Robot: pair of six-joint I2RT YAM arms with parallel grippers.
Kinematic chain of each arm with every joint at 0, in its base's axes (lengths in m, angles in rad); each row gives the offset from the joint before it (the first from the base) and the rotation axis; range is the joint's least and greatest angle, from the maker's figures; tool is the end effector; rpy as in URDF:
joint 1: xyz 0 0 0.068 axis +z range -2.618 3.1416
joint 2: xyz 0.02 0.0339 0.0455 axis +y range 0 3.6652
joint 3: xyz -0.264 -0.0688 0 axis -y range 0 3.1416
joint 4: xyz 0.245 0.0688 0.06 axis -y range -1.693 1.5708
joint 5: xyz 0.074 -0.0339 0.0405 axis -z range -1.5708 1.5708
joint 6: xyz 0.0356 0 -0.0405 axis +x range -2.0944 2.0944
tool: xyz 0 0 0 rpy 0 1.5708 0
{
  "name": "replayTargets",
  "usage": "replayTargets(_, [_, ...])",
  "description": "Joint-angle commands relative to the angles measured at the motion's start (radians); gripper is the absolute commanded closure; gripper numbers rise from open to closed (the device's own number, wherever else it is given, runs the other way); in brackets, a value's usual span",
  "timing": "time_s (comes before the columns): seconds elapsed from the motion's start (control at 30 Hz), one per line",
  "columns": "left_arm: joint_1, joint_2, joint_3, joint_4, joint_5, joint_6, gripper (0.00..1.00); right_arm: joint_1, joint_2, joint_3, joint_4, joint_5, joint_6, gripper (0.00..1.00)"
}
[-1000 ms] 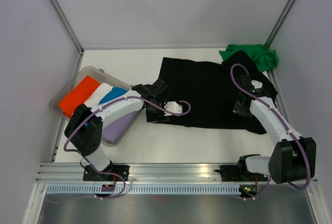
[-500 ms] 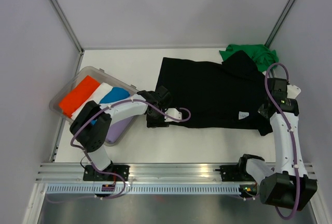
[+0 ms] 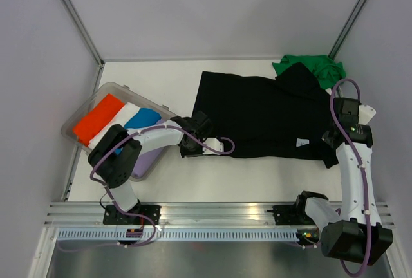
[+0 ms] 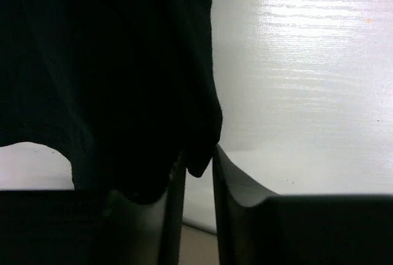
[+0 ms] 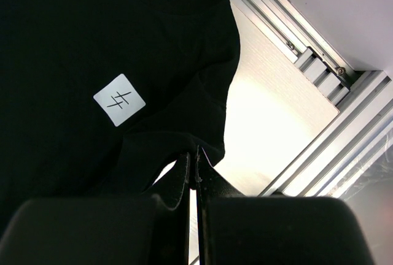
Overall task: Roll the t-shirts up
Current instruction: Fold the tshirt
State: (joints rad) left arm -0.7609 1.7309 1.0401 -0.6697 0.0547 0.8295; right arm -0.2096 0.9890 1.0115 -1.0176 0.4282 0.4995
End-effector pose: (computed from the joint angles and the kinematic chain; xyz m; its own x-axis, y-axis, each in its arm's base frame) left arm 0.2246 -0.2166 0.1571 0.0357 0.9829 -0.1804 0.9929 -0.0144 0.1179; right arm 0.1695 -0.0512 0.3103 -0.5236 0.5569 -0.6447 0.7532 0.6562 -0.0450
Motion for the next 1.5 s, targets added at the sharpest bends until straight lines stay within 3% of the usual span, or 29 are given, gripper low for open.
replayTargets(0.0, [-0.002, 0.022, -0.021, 0.044, 0.007, -0.018, 0.74, -0.007, -0.024, 0.029, 0.004, 0.034, -0.012, 1.0])
replayTargets(0.1, [-0.002, 0.03, -0.048, 0.064, 0.004, -0.036, 0.97, -0.007, -0.027, 0.032, 0.007, 0.034, -0.012, 1.0])
replayTargets(0.27, [0.0, -0.008, -0.031, 0.044, 0.011, -0.075, 0.98, -0.01, -0.035, 0.039, 0.01, 0.044, -0.013, 1.0])
replayTargets(0.43, [0.049, -0.04, 0.147, -0.089, 0.128, -0.161, 0.98, -0.013, -0.047, 0.047, 0.045, 0.02, -0.036, 1.0])
replayTargets(0.63, [0.069, -0.025, 0.261, -0.133, 0.134, -0.205, 0.98, -0.016, 0.003, 0.038, 0.164, 0.034, -0.073, 1.0])
replayTargets(1.0, [0.127, 0.126, 0.482, -0.133, -0.035, -0.242, 0.98, -0.016, 0.21, 0.039, 0.508, 0.075, -0.168, 1.0])
replayTargets(1.13, [0.135, 0.177, 0.528, -0.133, -0.085, -0.247, 0.98, -0.016, 0.287, 0.07, 0.58, 0.109, -0.21, 1.0])
replayTargets(1.47, [0.135, 0.3, 0.609, -0.14, -0.219, -0.289, 0.98, -0.014, 0.447, 0.102, 0.741, 0.029, -0.302, 1.0])
